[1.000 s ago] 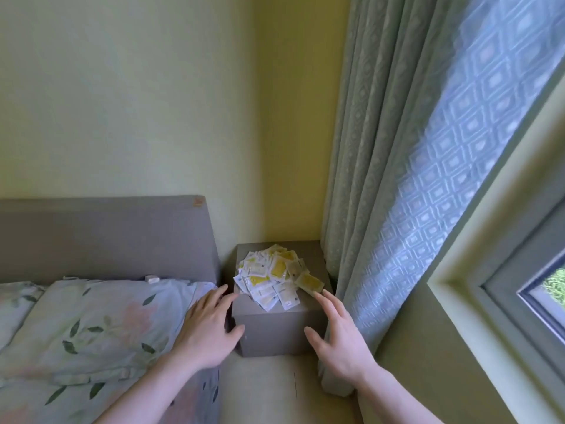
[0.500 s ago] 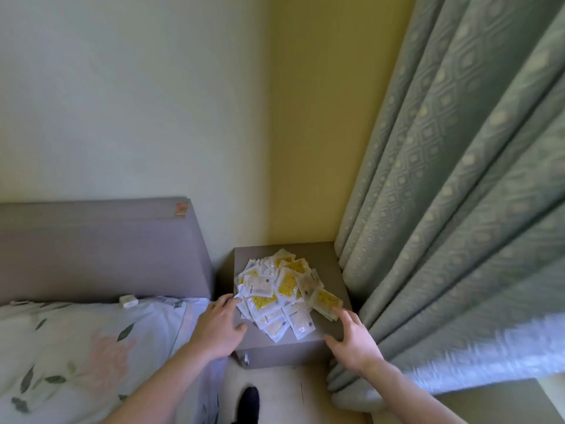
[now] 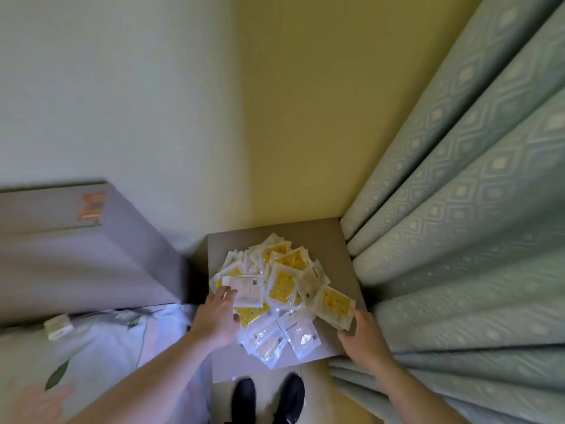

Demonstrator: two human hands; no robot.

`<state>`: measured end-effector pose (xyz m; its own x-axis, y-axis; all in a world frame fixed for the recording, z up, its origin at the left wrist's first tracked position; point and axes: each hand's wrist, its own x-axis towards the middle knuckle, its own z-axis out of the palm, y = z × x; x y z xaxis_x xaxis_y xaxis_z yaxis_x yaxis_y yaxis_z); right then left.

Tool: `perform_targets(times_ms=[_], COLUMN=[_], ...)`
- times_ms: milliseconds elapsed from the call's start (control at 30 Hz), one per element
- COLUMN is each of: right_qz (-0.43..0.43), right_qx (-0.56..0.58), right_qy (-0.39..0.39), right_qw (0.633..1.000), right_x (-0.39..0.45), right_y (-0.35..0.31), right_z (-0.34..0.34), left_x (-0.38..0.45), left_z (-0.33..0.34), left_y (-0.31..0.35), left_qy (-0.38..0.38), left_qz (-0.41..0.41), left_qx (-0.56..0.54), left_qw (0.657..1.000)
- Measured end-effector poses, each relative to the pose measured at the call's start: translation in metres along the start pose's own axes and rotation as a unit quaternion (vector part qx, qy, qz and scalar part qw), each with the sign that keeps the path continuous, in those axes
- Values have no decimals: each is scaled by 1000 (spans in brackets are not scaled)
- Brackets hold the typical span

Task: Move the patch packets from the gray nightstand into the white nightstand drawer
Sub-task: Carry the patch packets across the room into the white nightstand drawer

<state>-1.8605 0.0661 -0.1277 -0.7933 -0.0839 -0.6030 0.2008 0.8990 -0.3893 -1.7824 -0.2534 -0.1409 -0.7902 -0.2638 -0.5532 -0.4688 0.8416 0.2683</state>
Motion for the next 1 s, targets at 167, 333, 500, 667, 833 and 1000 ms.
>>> perform_targets(times_ms=[167, 333, 500, 667, 833, 1000], right_qz=[12, -4, -13, -14, -5, 9], right_qx=[-7, -56, -94, -116, -81, 66], right_qy=[20, 29, 42, 63, 98, 110], right_qw=[1000, 998, 995, 991, 992, 992], right_x=[72, 115, 131, 141, 139, 121], right_y=[22, 35, 44, 47, 51, 62], right_z=[15, 36, 54, 60, 59, 50], left_x=[73, 112, 125, 133, 129, 98], left_z=[28, 47, 47, 42, 34, 27], left_y=[-4, -18, -13, -12, -15, -26], left_qy=[32, 42, 58, 62, 44, 61], left_qz=[14, 46, 44, 26, 2, -10], left_qx=[23, 71, 122, 156, 125, -23], left_qw=[999, 996, 990, 985, 991, 998])
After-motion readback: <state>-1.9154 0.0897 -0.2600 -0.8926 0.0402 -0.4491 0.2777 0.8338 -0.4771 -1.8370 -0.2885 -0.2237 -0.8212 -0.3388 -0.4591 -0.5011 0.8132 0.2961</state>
